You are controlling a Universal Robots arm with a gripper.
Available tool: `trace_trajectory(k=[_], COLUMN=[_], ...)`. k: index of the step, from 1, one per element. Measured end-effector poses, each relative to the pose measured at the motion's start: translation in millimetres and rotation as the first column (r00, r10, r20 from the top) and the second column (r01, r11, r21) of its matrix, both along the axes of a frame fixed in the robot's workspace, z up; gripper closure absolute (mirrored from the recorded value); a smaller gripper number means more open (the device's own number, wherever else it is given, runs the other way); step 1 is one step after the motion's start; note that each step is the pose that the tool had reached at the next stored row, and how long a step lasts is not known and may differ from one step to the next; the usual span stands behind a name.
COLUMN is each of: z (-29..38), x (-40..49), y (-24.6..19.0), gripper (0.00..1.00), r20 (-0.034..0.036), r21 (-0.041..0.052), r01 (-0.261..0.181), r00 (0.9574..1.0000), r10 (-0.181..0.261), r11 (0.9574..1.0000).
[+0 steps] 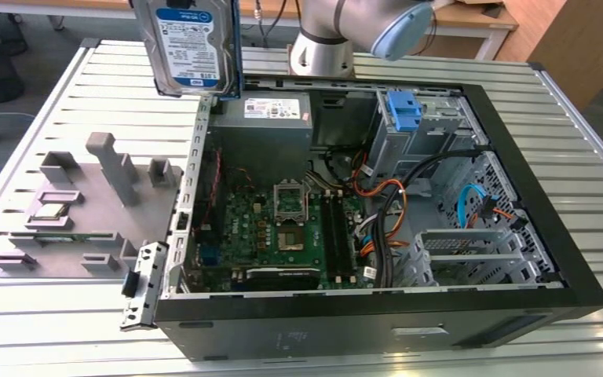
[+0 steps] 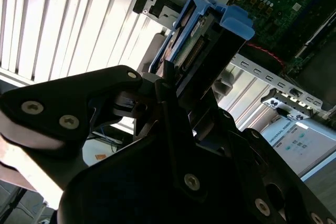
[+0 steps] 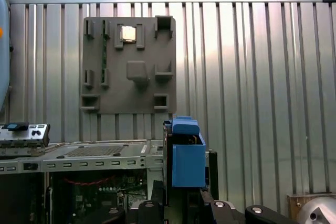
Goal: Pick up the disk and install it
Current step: 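Pick up the disk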
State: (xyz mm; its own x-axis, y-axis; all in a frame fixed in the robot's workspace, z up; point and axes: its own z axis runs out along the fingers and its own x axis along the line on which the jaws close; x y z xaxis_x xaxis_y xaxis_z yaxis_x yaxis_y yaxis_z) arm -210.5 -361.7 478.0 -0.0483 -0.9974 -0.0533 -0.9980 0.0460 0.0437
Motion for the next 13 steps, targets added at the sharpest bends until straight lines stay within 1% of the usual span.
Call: trace_trajectory(k=[13], z=[-0.2], x=[25.3], y=[0.0], gripper=[0.65], r20=[0.0001], r21=[0.0000], r01=[0.000], r00=[1.0000], r10=[0.000], r11=[1.0000])
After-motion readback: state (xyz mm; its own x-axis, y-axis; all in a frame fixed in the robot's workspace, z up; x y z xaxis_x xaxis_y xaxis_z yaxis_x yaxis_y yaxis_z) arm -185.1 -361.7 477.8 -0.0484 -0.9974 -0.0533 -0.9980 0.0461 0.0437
